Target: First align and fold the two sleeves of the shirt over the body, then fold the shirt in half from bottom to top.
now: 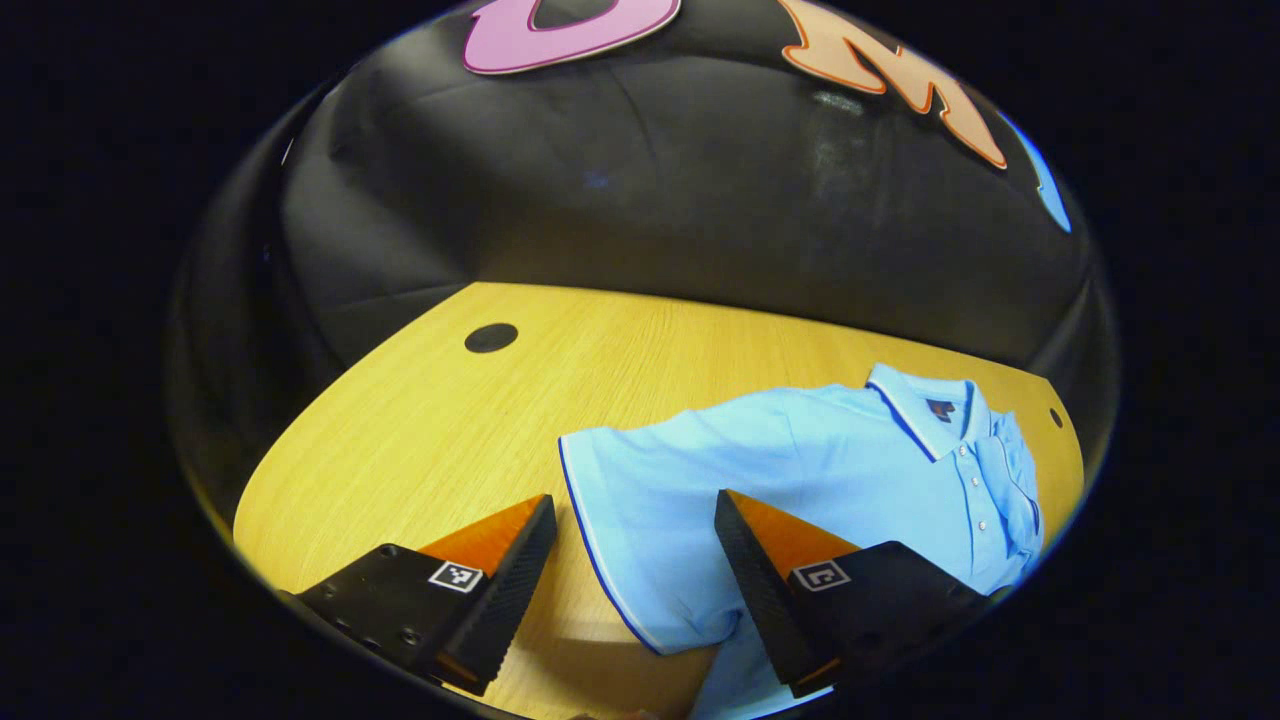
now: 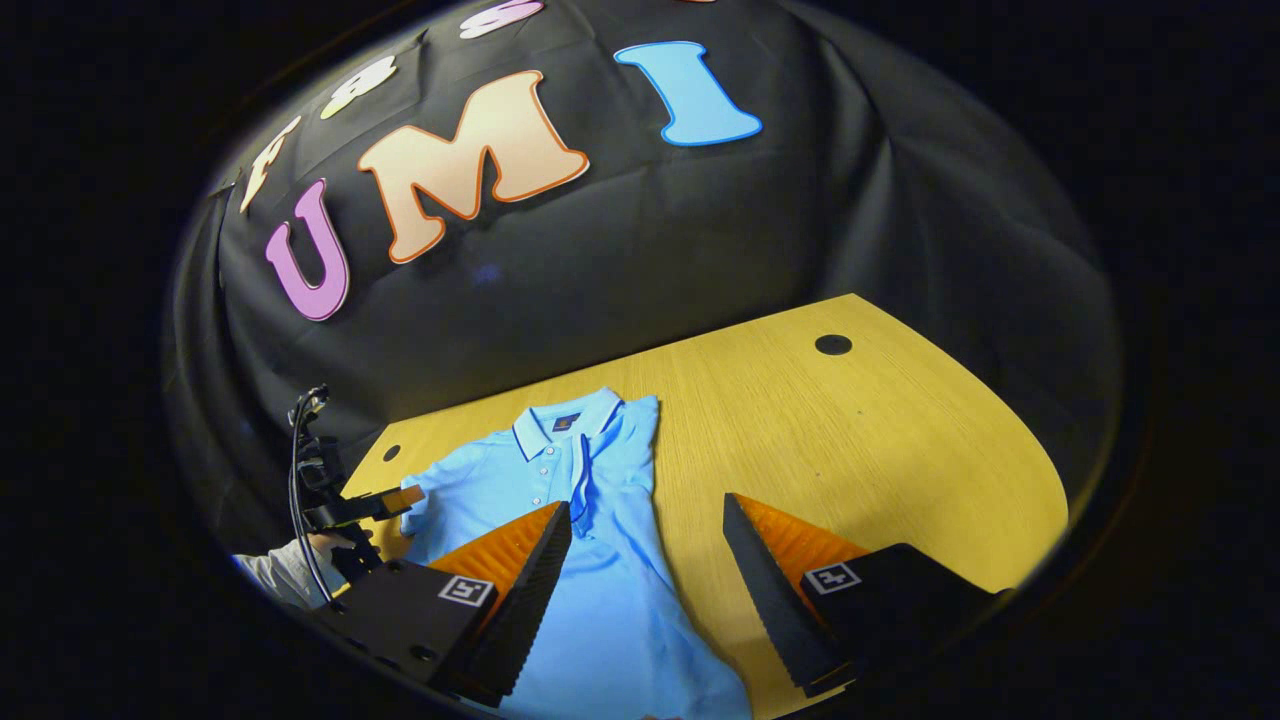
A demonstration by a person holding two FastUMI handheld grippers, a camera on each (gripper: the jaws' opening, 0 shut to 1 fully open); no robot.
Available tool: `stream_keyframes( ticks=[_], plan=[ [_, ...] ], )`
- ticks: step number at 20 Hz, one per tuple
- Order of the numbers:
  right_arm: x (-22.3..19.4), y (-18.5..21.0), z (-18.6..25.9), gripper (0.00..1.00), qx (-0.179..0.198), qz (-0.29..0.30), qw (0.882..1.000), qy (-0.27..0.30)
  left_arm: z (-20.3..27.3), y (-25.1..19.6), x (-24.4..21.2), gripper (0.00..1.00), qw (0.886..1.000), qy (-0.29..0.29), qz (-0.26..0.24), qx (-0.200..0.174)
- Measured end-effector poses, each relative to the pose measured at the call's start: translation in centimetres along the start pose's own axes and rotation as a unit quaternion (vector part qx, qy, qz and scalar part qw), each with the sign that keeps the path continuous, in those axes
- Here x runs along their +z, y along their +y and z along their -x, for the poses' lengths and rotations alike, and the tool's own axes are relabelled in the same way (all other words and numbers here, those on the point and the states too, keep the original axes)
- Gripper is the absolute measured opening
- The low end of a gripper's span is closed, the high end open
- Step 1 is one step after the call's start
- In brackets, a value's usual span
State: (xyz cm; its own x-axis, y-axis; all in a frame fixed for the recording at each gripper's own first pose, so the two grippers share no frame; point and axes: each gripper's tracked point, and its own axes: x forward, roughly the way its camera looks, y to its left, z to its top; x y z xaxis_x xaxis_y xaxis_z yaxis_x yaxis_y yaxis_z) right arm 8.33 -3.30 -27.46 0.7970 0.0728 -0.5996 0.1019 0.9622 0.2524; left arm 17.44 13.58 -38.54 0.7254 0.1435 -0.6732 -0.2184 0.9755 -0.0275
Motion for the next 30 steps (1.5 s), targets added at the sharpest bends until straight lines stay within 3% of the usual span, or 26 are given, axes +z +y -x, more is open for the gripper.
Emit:
stream_keyframes(
  ticks=[3,5,7,9,11,14,22,30],
  plan=[
    [0.3,-0.5,0.3,0.97,-0.002,0.001,1.0,-0.005,-0.1,-0.1,-0.3,0.94,1.0,0.003,0.001,0.004],
    [0.1,-0.8,0.3,0.97,-0.003,0.003,1.0,-0.004,-0.1,-0.8,-0.2,0.83,1.0,0.003,-0.001,-0.009],
    [0.0,-0.9,0.5,0.97,0.0,0.001,1.0,-0.003,-0.2,-1.9,-0.2,0.54,1.0,0.002,0.001,-0.029],
    [-0.2,-1.2,0.7,0.97,0.002,-0.002,1.0,-0.001,-0.1,-2.6,0.1,0.12,0.999,-0.004,0.014,-0.032],
    [-0.1,-1.6,1.2,0.97,-0.001,0.001,1.0,-0.004,-0.3,-2.6,0.4,0.0,1.0,-0.009,0.007,-0.026],
    [0.6,-2.2,2.2,0.97,-0.001,0.004,1.0,-0.014,0.7,-4.5,0.8,0.0,0.999,0.009,-0.012,-0.035],
    [0.6,-4.1,4.6,0.97,-0.005,-0.003,1.0,-0.028,4.4,-15.9,4.0,0.0,0.99,-0.023,-0.055,-0.126],
    [-0.6,-5.8,5.6,0.97,-0.023,-0.017,0.999,-0.023,3.2,-23.0,-0.8,0.0,0.984,0.023,-0.094,-0.151]
  ],
)
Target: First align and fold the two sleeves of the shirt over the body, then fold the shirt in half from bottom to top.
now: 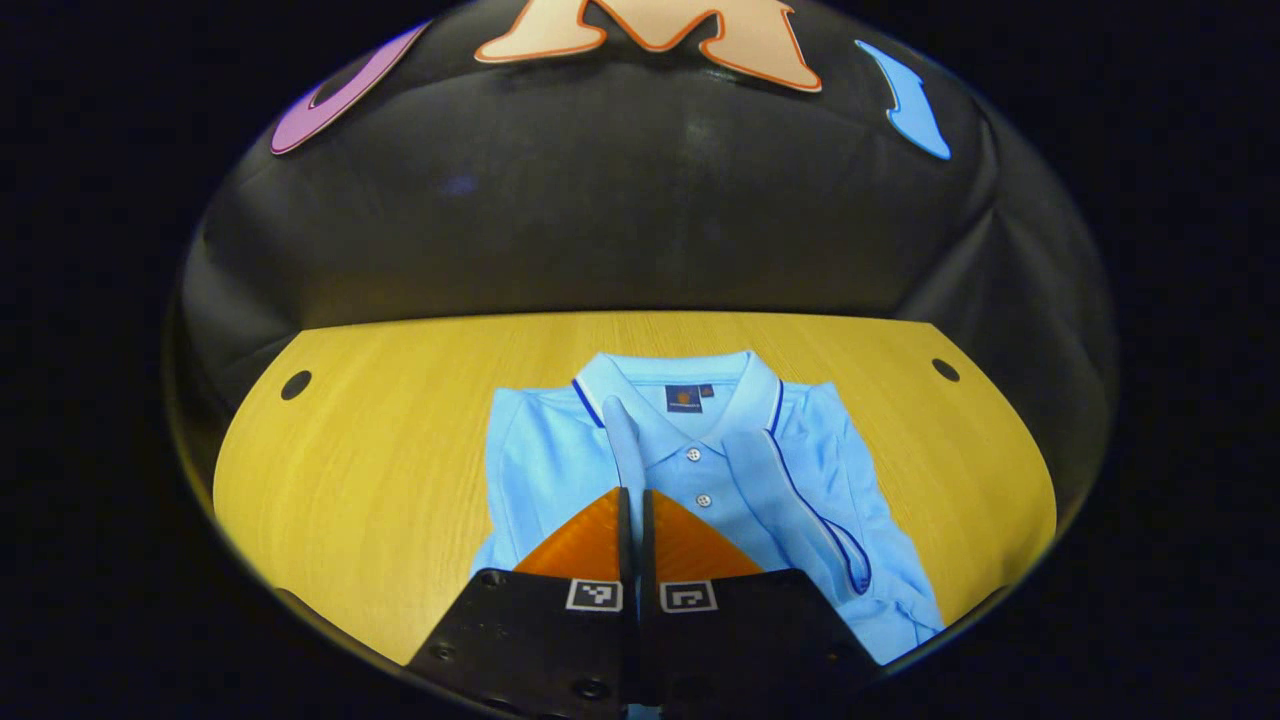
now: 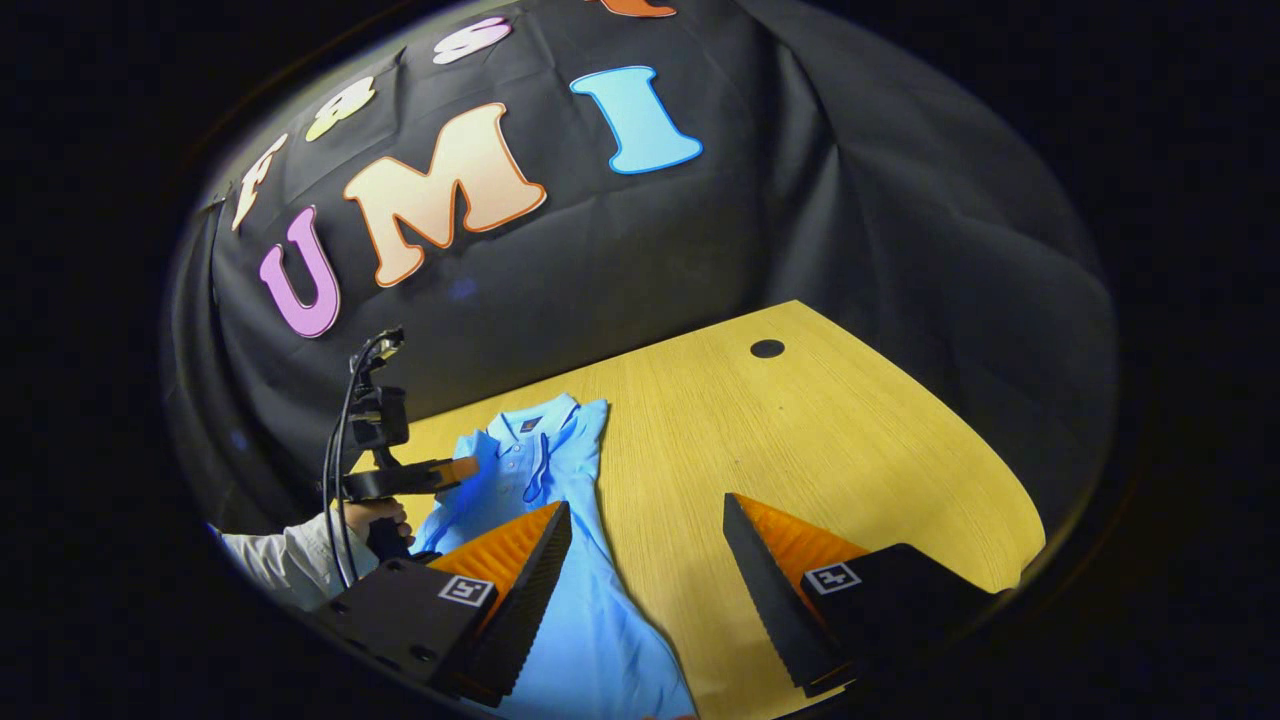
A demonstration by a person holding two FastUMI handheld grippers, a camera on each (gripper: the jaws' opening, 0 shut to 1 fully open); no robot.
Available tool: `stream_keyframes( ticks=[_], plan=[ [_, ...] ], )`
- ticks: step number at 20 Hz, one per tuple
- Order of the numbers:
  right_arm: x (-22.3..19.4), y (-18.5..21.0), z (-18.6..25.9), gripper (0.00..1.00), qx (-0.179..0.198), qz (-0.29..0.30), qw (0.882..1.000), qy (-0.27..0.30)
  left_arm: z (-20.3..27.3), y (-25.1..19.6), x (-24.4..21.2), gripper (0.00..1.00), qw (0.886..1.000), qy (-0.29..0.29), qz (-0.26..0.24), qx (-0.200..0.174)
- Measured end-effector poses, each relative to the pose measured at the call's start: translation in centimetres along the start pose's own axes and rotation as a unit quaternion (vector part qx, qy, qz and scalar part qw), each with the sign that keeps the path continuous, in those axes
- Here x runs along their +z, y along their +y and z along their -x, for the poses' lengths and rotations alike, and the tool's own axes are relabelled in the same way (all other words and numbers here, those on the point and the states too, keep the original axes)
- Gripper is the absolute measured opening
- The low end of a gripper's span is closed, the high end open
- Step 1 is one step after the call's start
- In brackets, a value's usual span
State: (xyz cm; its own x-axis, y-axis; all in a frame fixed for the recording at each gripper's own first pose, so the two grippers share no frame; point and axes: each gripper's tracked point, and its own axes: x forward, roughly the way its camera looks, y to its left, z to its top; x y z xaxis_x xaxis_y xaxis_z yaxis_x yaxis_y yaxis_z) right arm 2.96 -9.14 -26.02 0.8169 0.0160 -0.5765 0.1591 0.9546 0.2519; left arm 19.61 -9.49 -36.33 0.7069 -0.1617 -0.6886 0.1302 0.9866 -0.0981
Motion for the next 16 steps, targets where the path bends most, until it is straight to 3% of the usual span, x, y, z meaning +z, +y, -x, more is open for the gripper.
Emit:
stream_keyframes(
  ticks=[4,5,6,7,9,10,11,12,16],
  plan=[
    [-0.3,0.8,-0.5,0.97,-0.003,-0.005,1.0,0.0,-0.4,-1.4,-0.9,0.01,1.0,0.01,0.006,-0.029],
    [-0.4,1.0,-0.6,0.97,-0.003,-0.005,1.0,0.0,0.1,-1.9,-0.6,0.2,0.999,0.003,0.015,-0.049],
    [-0.4,1.5,-0.8,0.89,-0.003,-0.005,1.0,-0.001,0.6,-1.9,-0.1,0.38,0.998,-0.01,0.016,-0.057],
    [-0.5,2.0,-1.0,0.96,-0.002,-0.005,1.0,-0.001,1.1,-1.4,0.2,0.56,0.998,-0.024,0.01,-0.056],
    [-0.4,2.9,-1.0,0.96,0.0,0.0,1.0,-0.01,3.7,-0.7,1.7,0.93,0.997,-0.052,-0.001,-0.063],
    [-0.2,3.2,-1.0,0.96,0.0,0.004,1.0,-0.018,5.2,-0.4,2.0,0.95,0.996,-0.064,-0.002,-0.065],
    [-0.1,3.6,-0.6,0.89,0.002,0.006,1.0,-0.024,6.8,0.0,2.0,0.96,0.995,-0.07,-0.002,-0.065],
    [-0.3,4.1,-0.3,0.96,0.007,0.012,0.999,-0.03,8.5,0.5,1.8,0.96,0.995,-0.074,0.001,-0.062],
    [-1.4,5.1,1.4,0.97,0.031,0.056,0.997,-0.039,15.1,2.7,1.2,0.96,0.993,-0.11,0.01,-0.04]
  ],
)
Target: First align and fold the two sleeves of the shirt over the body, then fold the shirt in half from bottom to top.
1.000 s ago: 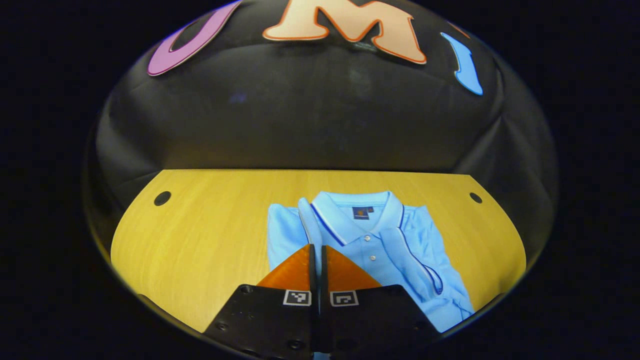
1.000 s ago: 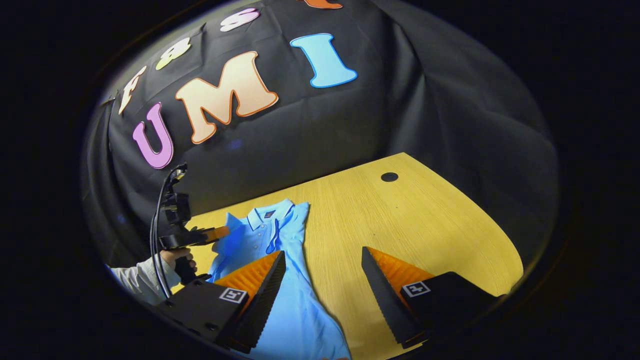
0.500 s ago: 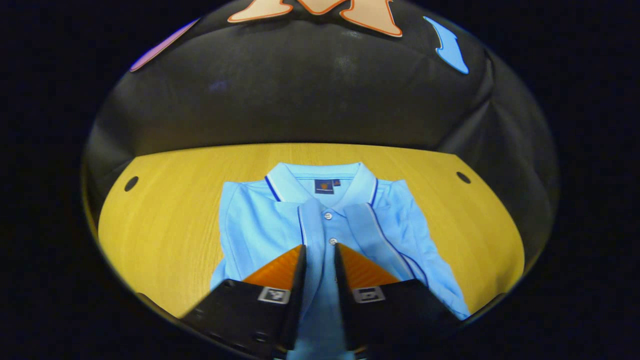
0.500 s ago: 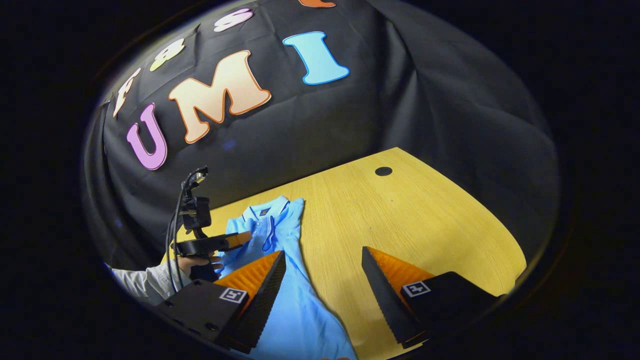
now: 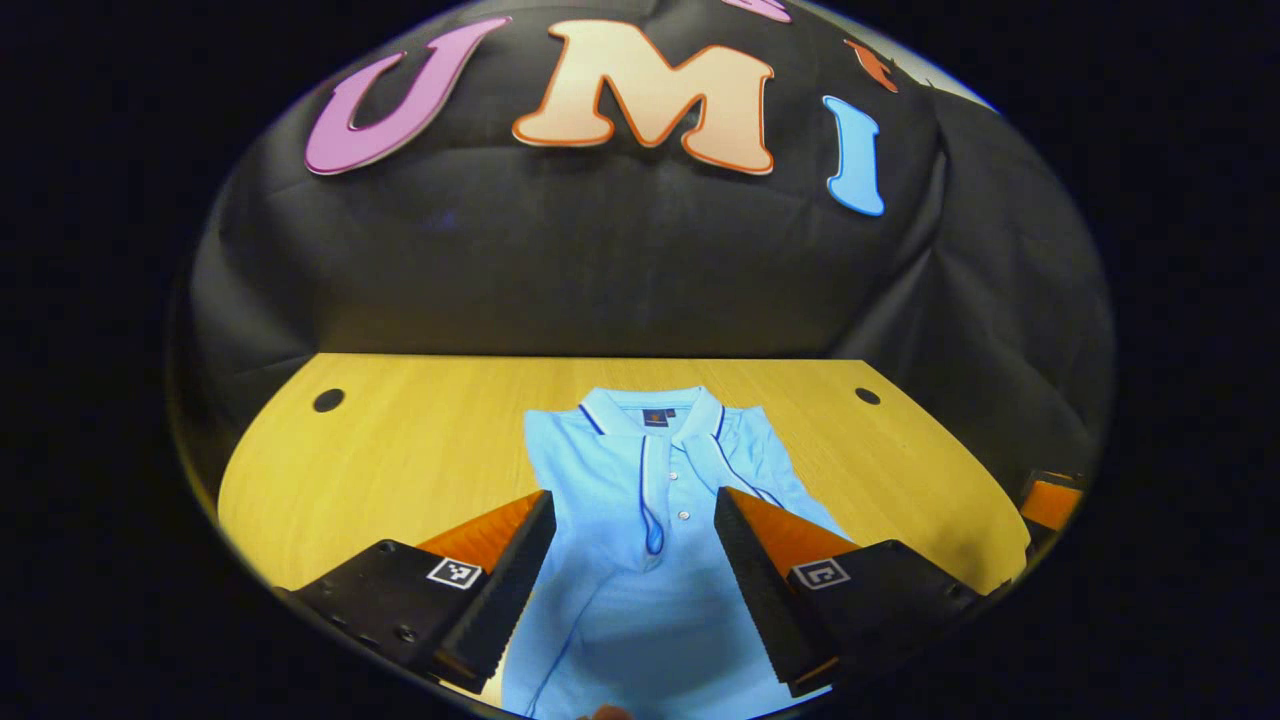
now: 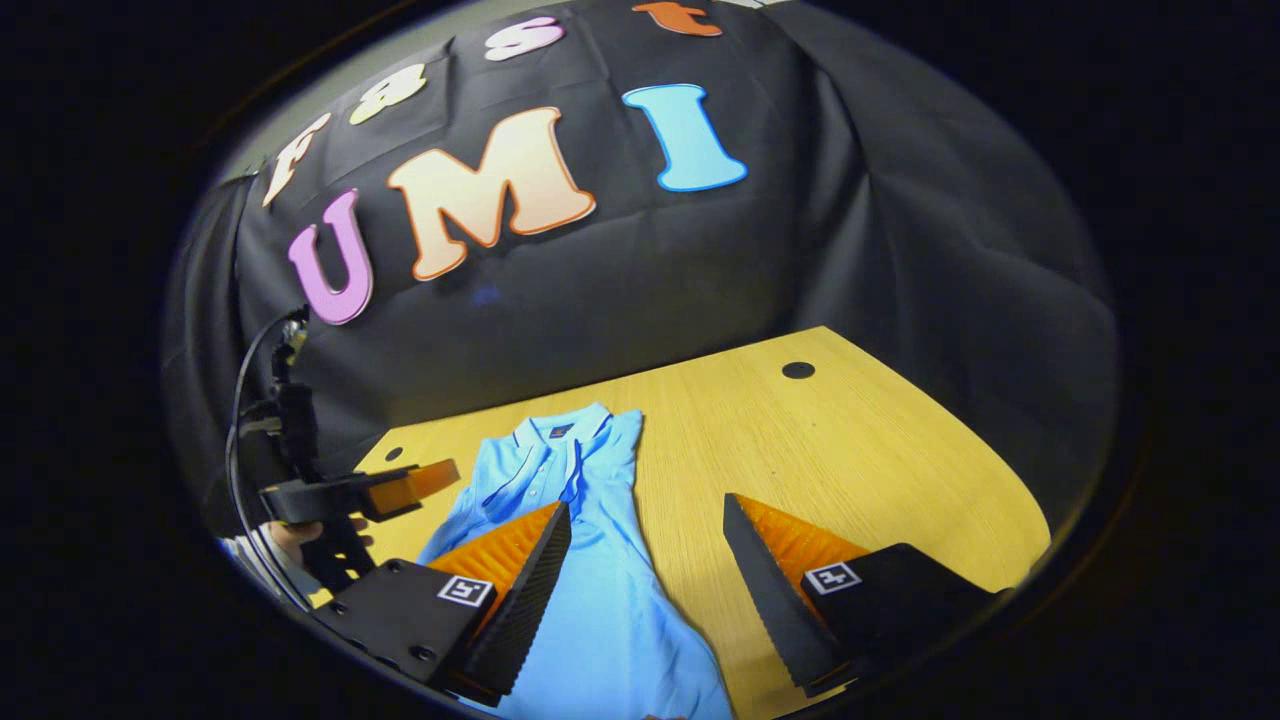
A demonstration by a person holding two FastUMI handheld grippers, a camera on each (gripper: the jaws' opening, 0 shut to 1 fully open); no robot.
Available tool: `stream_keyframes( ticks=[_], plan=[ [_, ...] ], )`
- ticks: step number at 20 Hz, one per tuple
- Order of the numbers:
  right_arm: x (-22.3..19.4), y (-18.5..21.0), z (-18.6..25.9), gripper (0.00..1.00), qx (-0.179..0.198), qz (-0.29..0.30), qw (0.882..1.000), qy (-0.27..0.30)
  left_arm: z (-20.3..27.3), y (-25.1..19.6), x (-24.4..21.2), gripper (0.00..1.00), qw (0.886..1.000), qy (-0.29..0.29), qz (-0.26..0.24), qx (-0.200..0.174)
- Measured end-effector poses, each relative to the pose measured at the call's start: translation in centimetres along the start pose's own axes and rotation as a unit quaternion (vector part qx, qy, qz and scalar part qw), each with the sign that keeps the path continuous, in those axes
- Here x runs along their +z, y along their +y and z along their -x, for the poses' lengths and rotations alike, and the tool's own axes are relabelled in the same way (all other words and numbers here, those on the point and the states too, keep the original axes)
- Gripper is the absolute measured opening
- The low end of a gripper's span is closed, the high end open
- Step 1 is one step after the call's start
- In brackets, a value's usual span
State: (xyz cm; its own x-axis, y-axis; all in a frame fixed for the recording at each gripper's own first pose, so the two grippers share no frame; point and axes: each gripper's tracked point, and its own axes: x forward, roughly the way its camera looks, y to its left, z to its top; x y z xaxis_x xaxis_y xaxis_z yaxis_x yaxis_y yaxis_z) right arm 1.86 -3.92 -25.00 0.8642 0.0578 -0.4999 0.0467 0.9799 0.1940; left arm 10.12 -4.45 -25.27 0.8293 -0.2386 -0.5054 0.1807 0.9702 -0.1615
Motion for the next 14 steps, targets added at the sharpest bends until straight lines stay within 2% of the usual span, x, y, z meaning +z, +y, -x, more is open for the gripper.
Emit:
stream_keyframes(
  ticks=[4,8,10,14],
  plan=[
    [-0.9,0.1,3.3,0.97,0.004,0.037,0.999,-0.009,6.6,0.9,-0.9,0.96,1.0,-0.017,-0.005,0.014],
    [-3.2,-0.7,6.5,0.97,0.006,0.067,0.998,-0.001,12.5,1.5,-3.7,0.96,0.999,-0.017,-0.039,0.023],
    [-4.8,-1.2,8.0,0.97,0.007,0.071,0.997,0.009,14.8,1.9,-5.7,0.96,0.999,-0.005,-0.045,0.029],
    [-8.4,-1.9,10.2,0.97,0.008,0.084,0.996,0.036,18.0,2.4,-10.4,0.96,0.999,0.031,-0.024,0.035]
  ],
)
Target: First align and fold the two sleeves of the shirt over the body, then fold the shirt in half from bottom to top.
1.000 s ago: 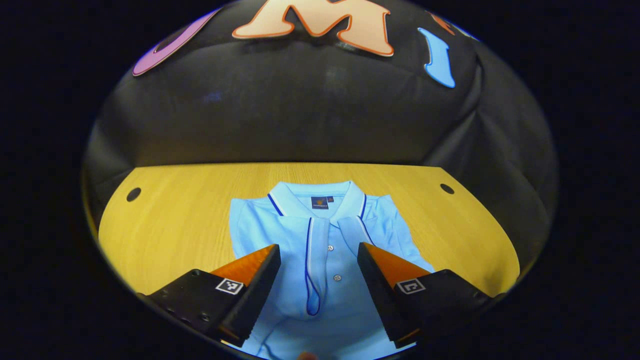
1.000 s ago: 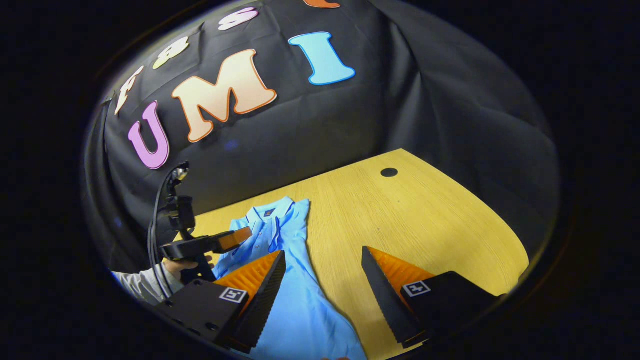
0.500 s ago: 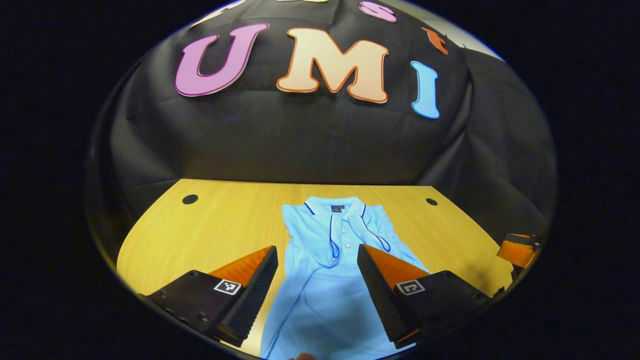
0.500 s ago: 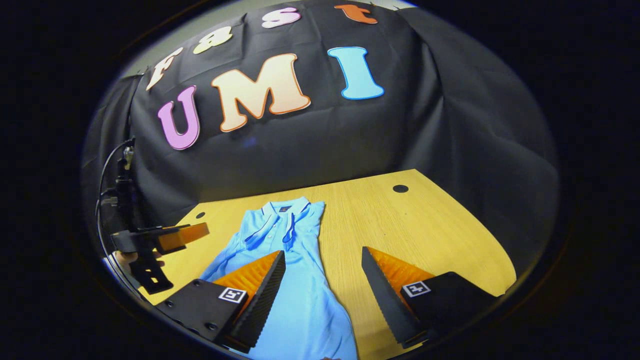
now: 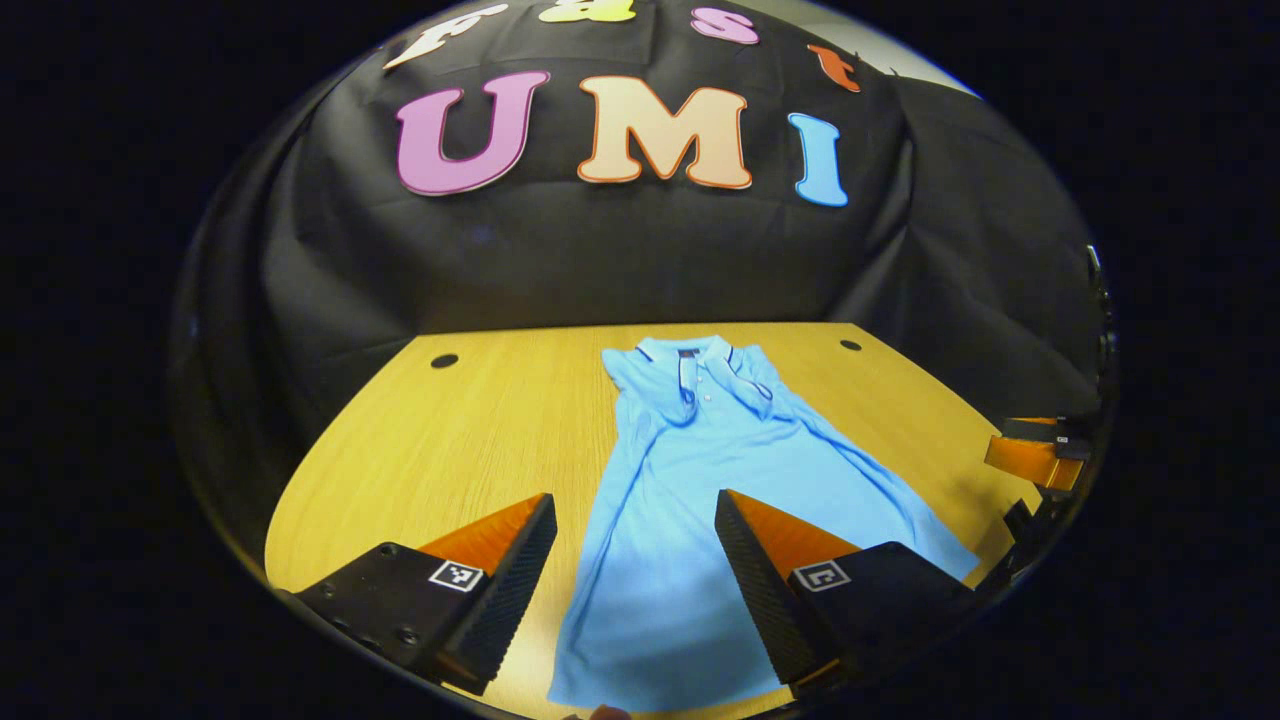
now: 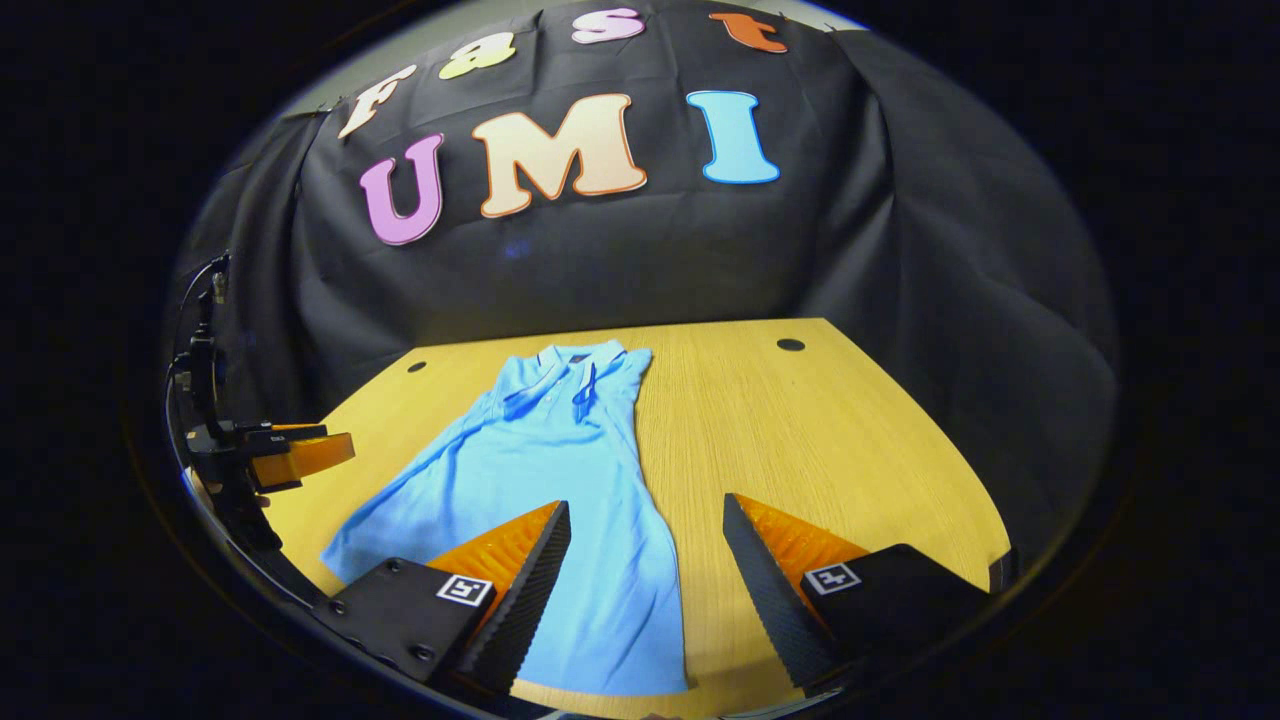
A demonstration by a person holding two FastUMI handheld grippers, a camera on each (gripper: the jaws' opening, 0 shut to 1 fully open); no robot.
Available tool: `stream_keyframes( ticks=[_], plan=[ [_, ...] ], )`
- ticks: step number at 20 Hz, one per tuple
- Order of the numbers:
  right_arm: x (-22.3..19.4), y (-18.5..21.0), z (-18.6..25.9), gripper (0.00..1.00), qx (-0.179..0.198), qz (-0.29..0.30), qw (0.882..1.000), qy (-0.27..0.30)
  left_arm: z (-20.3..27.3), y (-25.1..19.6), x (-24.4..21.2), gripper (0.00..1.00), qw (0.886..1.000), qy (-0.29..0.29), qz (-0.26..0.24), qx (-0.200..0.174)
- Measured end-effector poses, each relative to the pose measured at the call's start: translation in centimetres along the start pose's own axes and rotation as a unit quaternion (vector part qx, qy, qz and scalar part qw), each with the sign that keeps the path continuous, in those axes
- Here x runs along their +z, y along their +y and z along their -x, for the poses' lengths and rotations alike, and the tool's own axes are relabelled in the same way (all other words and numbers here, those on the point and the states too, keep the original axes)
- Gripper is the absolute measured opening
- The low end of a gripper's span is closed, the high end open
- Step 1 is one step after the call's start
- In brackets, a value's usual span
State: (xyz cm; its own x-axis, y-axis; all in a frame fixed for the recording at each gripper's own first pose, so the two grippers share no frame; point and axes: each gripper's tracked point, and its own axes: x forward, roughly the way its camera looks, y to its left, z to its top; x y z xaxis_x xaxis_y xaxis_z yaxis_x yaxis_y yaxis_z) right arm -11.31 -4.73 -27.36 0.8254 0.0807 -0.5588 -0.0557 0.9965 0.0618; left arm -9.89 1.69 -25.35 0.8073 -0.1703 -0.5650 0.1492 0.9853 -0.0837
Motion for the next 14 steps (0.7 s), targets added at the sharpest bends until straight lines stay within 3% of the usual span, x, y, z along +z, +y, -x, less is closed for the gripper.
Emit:
stream_keyframes(
  ticks=[7,14],
  plan=[
    [-6.7,-0.3,1.5,0.97,-0.005,0.035,0.998,0.048,2.9,1.0,-8.3,0.96,0.998,0.064,-0.007,0.015],
    [-13.1,-2.1,1.5,0.98,-0.035,0.071,0.99,0.121,3.5,2.0,-13.2,0.96,0.994,0.102,-0.028,0.04]
  ],
)
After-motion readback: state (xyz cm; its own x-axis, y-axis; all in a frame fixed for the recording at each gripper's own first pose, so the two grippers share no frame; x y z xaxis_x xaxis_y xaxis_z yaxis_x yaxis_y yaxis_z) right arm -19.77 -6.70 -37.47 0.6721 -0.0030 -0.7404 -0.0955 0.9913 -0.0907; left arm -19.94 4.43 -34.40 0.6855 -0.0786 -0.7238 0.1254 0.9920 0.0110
